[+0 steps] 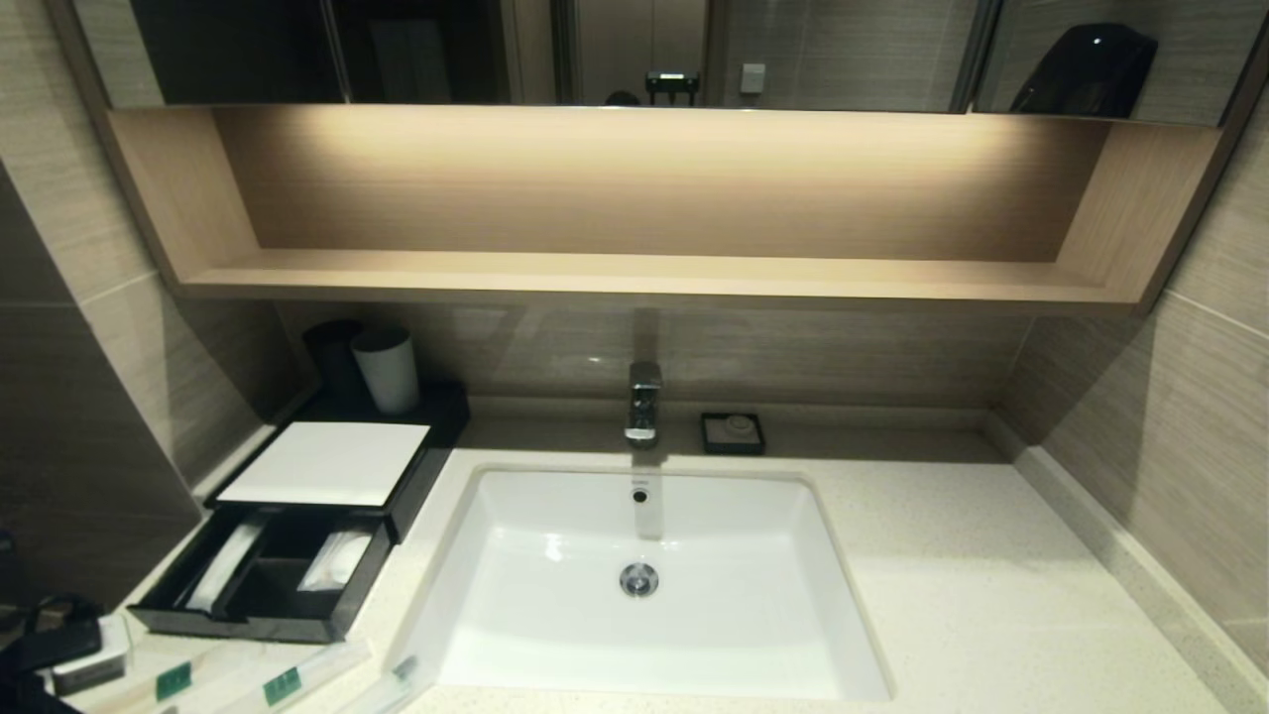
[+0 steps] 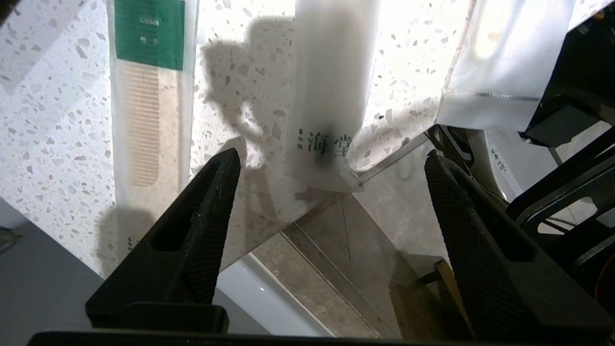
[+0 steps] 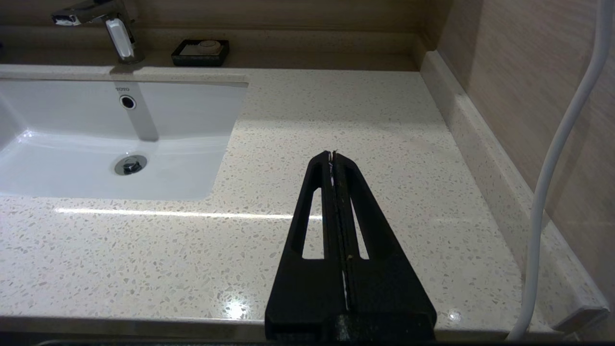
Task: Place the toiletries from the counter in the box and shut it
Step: Pick up the bathroom toiletry
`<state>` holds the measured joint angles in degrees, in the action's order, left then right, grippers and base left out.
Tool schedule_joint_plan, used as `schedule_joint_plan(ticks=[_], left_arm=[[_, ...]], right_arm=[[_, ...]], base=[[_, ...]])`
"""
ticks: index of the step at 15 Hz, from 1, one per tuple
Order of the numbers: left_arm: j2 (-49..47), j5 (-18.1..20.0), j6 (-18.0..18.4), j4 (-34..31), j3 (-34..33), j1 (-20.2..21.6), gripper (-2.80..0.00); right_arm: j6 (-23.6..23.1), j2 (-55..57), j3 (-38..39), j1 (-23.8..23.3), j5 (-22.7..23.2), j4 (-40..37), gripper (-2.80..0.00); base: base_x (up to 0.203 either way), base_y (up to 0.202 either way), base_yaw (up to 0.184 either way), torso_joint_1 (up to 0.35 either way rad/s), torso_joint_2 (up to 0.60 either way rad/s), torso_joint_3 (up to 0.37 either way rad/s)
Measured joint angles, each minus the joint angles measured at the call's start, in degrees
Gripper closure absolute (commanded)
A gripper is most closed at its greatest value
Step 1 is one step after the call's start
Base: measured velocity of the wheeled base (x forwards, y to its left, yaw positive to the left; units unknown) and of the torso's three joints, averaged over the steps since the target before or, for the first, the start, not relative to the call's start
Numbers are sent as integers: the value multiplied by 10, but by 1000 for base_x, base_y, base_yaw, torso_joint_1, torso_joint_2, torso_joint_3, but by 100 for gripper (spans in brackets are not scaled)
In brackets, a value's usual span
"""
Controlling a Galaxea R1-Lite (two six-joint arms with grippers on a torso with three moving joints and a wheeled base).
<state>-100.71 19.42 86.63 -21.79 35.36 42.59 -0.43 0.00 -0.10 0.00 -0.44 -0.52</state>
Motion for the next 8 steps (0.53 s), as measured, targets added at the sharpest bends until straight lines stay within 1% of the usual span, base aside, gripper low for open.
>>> schedule_joint_plan(ticks=[3, 8], left_arm=[[-1, -1, -5, 1, -1, -21, -280], [-5, -4, -7, 9, -3, -35, -280]], right_arm=[[0, 0, 0, 0, 0, 0, 0], [0, 0, 0, 0, 0, 0, 0]], base=[[0, 0, 0, 0, 0, 0], [0, 0, 0, 0, 0, 0]])
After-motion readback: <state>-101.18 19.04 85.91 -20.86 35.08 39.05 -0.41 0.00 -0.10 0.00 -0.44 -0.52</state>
